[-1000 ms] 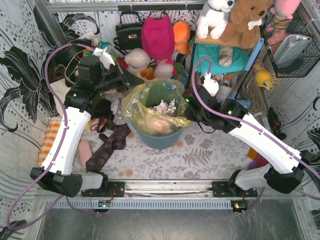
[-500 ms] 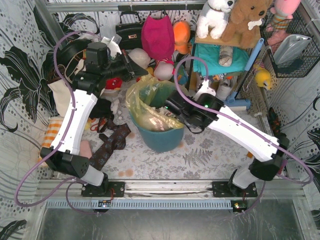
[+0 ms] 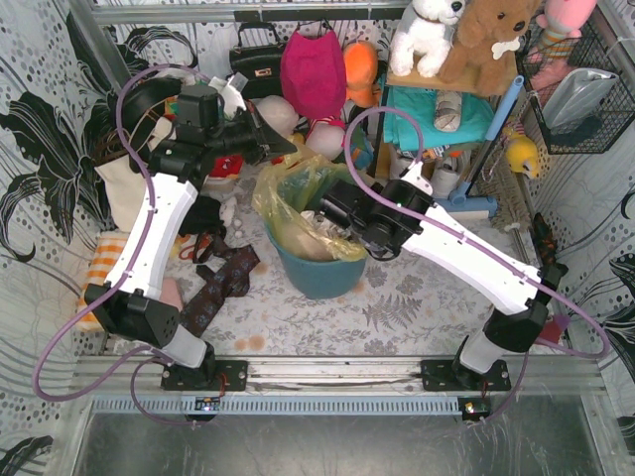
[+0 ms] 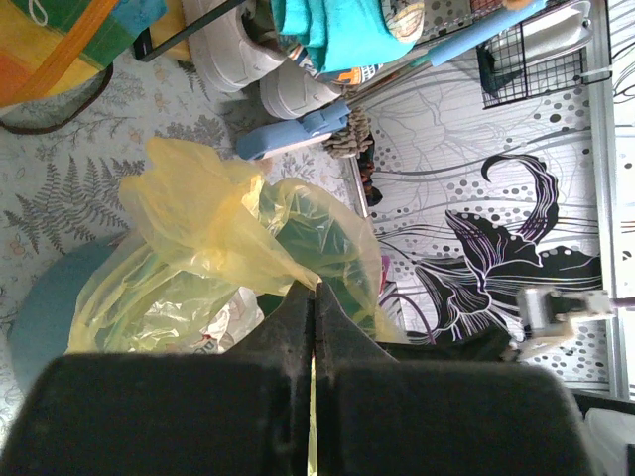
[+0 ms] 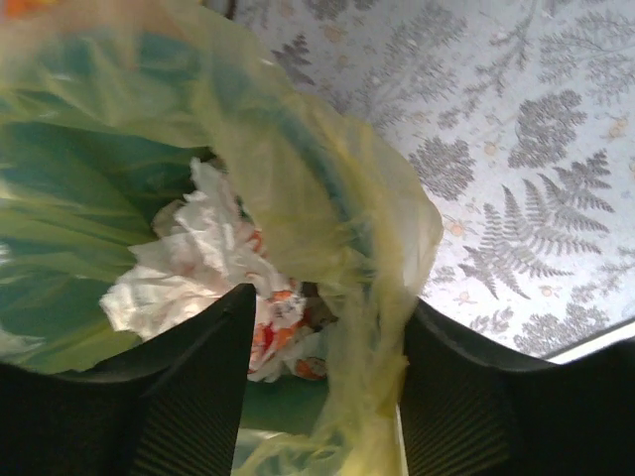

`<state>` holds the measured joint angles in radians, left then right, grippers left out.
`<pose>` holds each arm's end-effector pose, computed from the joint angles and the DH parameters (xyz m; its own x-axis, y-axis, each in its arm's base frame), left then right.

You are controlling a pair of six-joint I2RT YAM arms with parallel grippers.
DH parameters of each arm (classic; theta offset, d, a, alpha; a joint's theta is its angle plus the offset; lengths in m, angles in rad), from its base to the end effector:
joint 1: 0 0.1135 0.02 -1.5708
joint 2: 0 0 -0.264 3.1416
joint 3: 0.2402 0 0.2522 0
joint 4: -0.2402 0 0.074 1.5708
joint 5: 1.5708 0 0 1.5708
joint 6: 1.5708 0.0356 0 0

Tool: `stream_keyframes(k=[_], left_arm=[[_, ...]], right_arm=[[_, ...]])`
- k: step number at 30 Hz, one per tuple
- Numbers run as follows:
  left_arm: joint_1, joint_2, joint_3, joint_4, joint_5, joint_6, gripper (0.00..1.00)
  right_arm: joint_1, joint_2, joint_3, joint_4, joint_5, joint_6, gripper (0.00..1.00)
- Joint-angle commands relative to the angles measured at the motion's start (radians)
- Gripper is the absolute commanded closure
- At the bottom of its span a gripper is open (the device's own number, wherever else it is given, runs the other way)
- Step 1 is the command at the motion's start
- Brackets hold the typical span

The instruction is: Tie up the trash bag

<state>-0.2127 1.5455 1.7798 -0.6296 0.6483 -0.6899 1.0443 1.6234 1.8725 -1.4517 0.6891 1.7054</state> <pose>0.3201 -0.0911 0.4532 -0.7441 -0.3583 -0.5638 0.3104 0.5620 -0.7667 0.1668 0.2420 0.4010 -0.4844 0.6887 -0.5396 0.5387 0.7207 0.4363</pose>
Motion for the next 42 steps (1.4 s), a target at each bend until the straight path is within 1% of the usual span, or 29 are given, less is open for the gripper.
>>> stream_keyframes(k=[1,3,5,7,8,9,10,12,14,17,19,20,24,27,33,34,38,42], left_arm=[[0.010,-0.036,-0.032,0.029,0.018,0.026,1.00],[0.012,-0.048,-0.043,0.033,0.015,0.023,1.00],[0.013,-0.060,-0.055,0.041,0.011,0.017,1.00],[0.014,-0.070,-0.056,0.042,0.009,0.014,1.00],[0.013,-0.074,-0.058,0.041,0.006,0.013,1.00],[0.014,-0.079,-0.062,0.041,0.005,0.010,1.00],[0.013,-0.083,-0.066,0.044,0.001,0.007,1.00],[0.014,-0.092,-0.077,0.050,0.000,-0.001,1.00],[0.015,-0.100,-0.086,0.050,-0.003,-0.007,1.00],[0.014,-0.112,-0.099,0.050,-0.010,-0.019,1.00],[0.013,-0.118,-0.100,0.049,-0.011,-0.025,1.00],[0.014,-0.120,-0.098,0.046,-0.012,-0.026,1.00],[0.014,-0.126,-0.095,0.036,-0.024,-0.030,1.00],[0.013,-0.131,-0.100,0.039,-0.022,-0.041,1.00],[0.015,-0.138,-0.099,0.033,-0.023,-0.042,1.00],[0.014,-0.138,-0.099,0.031,-0.024,-0.042,1.00],[0.014,-0.138,-0.103,0.027,-0.028,-0.040,1.00],[0.014,-0.138,-0.105,0.028,-0.028,-0.040,1.00]], right_arm=[[0.001,-0.055,0.112,-0.013,0.088,-0.077,0.34],[0.000,-0.081,0.154,-0.012,0.102,-0.139,0.29],[0.000,-0.116,0.191,-0.007,0.107,-0.208,0.28],[-0.001,-0.167,0.177,0.029,0.100,-0.306,0.29],[-0.005,-0.203,0.140,0.086,0.088,-0.405,0.29],[-0.023,-0.244,0.093,0.154,0.066,-0.468,0.32],[-0.071,-0.291,0.030,0.199,0.015,-0.540,0.33],[-0.193,-0.391,-0.130,0.377,-0.141,-0.707,0.37],[-0.313,-0.483,-0.286,0.506,-0.321,-0.780,0.40],[-0.443,-0.555,-0.449,0.627,-0.547,-0.796,0.42],[-0.479,-0.595,-0.555,0.727,-0.680,-0.759,0.45],[-0.488,-0.611,-0.602,0.773,-0.706,-0.733,0.47],[-0.492,-0.647,-0.704,0.913,-0.771,-0.635,0.48],[-0.491,-0.660,-0.746,0.963,-0.801,-0.598,0.52],[-0.492,-0.700,-0.771,0.941,-0.802,-0.585,0.58],[-0.492,-0.708,-0.768,0.934,-0.803,-0.586,0.58],[-0.492,-0.713,-0.747,0.909,-0.831,-0.599,0.52],[-0.492,-0.683,-0.745,0.906,-0.873,-0.613,0.52]])
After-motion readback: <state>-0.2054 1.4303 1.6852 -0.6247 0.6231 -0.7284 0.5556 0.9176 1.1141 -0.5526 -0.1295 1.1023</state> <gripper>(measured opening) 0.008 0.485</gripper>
